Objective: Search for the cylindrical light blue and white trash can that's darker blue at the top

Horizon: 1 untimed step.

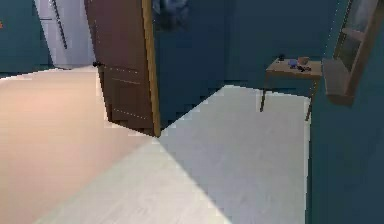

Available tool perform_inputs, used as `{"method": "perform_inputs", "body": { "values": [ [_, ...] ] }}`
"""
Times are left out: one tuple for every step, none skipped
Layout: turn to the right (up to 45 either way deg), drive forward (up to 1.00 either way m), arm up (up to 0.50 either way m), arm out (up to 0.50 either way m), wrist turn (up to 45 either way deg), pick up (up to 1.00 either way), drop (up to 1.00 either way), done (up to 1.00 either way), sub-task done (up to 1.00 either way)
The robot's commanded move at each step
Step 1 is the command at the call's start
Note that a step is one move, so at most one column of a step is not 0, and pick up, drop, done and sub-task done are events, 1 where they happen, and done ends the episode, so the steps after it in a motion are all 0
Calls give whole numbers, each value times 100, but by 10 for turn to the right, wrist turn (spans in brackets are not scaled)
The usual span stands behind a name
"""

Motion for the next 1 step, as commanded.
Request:
{"method": "perform_inputs", "body": {
  "values": [
    [-450, 0, 0, 0, 0, 0, 0, 0, 0]
  ]
}}
